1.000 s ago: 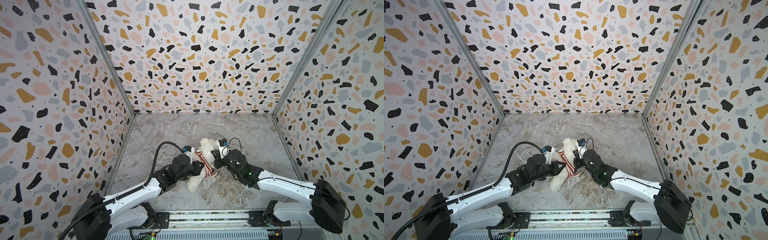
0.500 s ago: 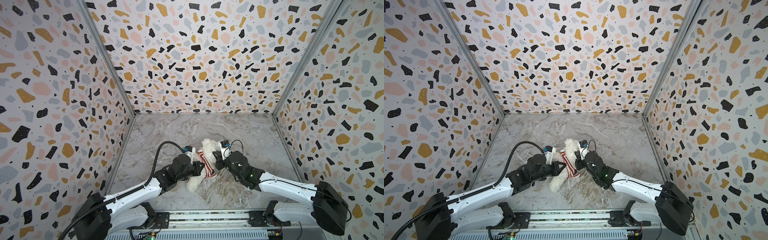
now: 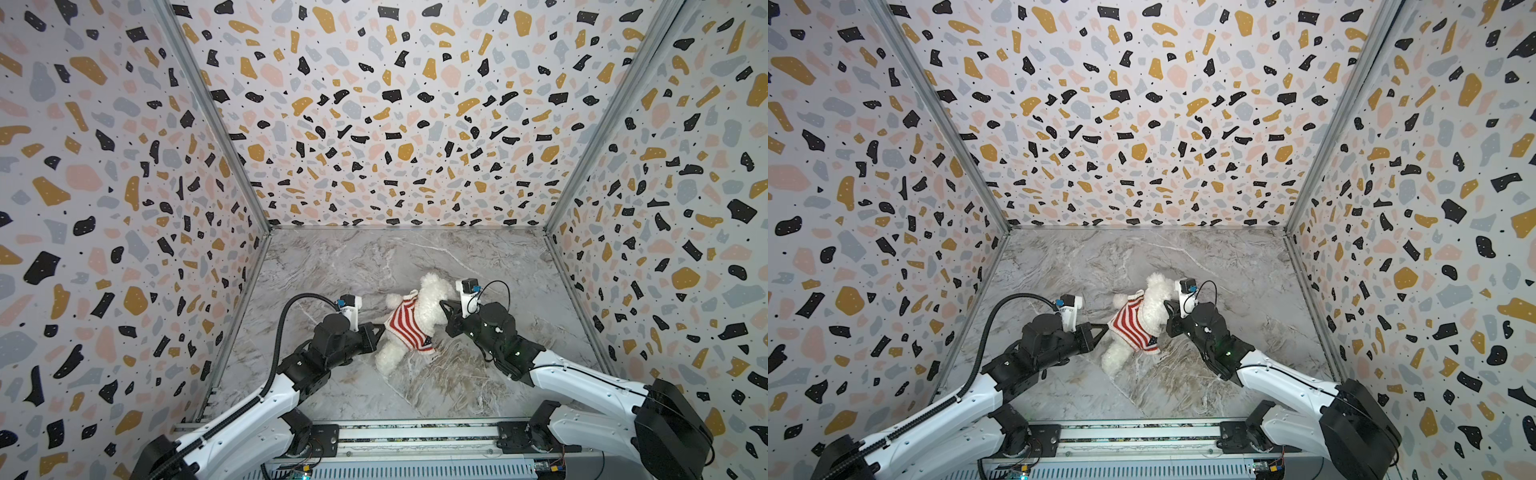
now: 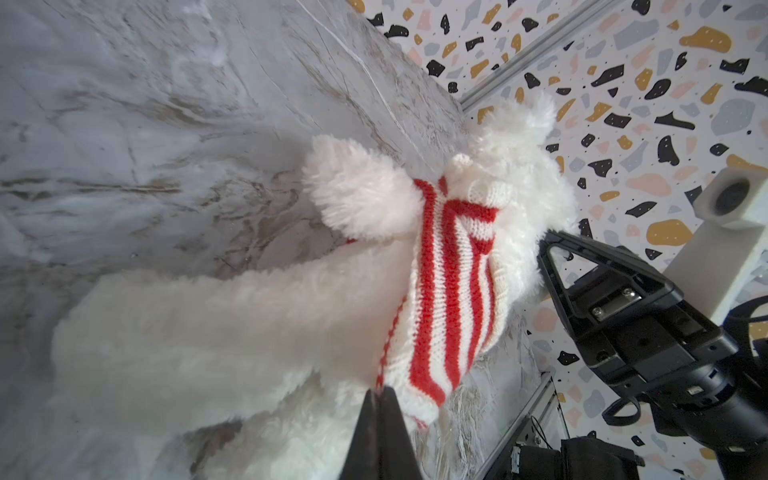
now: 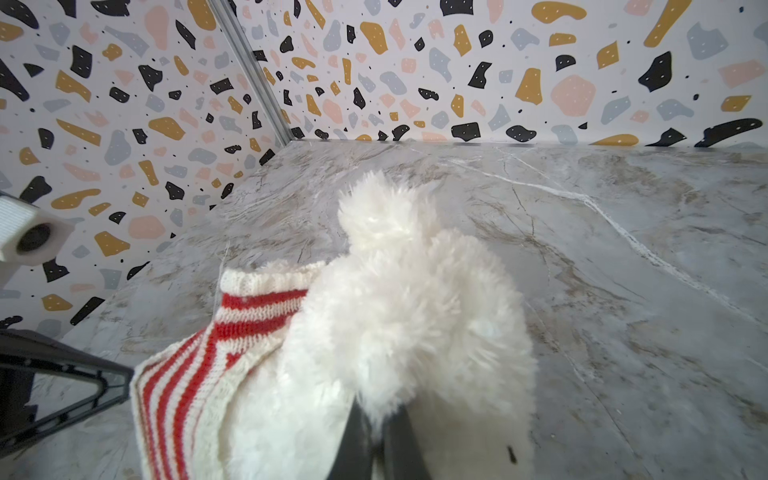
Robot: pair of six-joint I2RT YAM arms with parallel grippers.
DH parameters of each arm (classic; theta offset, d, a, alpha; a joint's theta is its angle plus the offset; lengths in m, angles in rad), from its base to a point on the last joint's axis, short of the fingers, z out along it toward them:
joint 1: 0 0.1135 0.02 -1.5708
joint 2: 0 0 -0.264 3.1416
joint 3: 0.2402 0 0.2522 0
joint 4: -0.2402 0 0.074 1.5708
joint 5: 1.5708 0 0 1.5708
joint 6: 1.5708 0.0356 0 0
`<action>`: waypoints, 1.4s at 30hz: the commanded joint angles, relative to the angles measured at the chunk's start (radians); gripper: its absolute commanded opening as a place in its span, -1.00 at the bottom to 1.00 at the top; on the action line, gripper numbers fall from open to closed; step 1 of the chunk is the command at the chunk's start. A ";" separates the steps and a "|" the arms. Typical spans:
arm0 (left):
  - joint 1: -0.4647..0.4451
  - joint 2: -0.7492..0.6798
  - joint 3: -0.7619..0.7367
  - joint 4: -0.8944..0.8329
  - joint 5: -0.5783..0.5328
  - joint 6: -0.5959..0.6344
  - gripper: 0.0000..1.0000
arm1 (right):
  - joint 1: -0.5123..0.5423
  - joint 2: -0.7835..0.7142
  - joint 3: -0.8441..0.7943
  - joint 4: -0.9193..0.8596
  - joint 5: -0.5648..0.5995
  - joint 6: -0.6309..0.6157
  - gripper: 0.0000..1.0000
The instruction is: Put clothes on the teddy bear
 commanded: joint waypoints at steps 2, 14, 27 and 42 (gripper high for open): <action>0.042 -0.056 -0.035 -0.041 -0.031 0.001 -1.00 | -0.022 -0.071 -0.024 0.064 0.018 -0.019 -1.00; 0.043 -0.022 -0.021 0.066 0.088 0.018 -1.00 | -0.015 -0.112 -0.051 0.156 -0.109 -0.115 -1.00; 0.048 0.008 0.158 0.009 0.151 0.051 0.23 | -0.015 -0.193 -0.148 0.421 -0.373 -0.247 -1.00; 0.028 0.045 0.022 0.228 0.220 -0.114 0.22 | -0.007 -0.177 -0.168 0.492 -0.362 -0.239 -1.00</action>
